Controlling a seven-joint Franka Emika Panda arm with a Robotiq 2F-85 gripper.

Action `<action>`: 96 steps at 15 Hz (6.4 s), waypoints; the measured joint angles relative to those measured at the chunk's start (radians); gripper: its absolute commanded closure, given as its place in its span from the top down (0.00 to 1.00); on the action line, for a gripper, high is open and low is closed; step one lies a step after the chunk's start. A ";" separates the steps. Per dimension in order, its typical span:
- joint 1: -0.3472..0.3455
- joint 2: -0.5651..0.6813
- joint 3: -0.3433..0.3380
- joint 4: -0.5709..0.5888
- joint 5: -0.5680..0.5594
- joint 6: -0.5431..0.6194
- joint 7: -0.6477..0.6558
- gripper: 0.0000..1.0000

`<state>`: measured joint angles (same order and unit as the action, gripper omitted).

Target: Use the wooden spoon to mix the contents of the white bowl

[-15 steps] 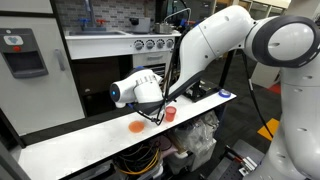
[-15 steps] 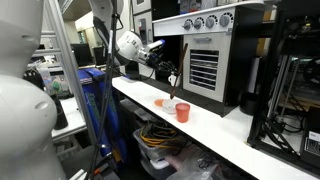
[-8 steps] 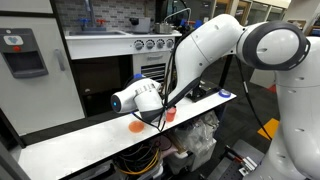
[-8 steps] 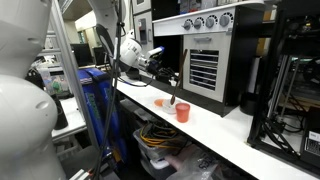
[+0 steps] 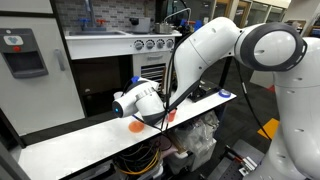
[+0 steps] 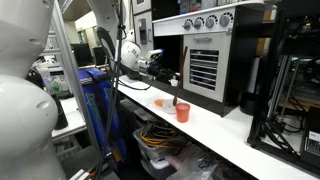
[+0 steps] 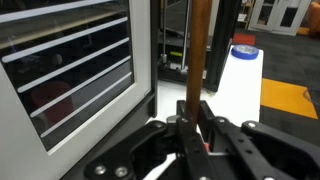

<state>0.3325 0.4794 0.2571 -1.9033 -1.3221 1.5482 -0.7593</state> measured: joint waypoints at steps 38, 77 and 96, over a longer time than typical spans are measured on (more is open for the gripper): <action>0.040 0.112 0.009 0.000 -0.094 -0.103 0.127 0.03; 0.024 0.102 -0.013 -0.040 -0.172 -0.134 0.148 0.03; 0.028 0.100 0.052 -0.035 -0.117 -0.093 0.234 0.03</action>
<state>0.3604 0.5798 0.3095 -1.9380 -1.4386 1.4547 -0.5257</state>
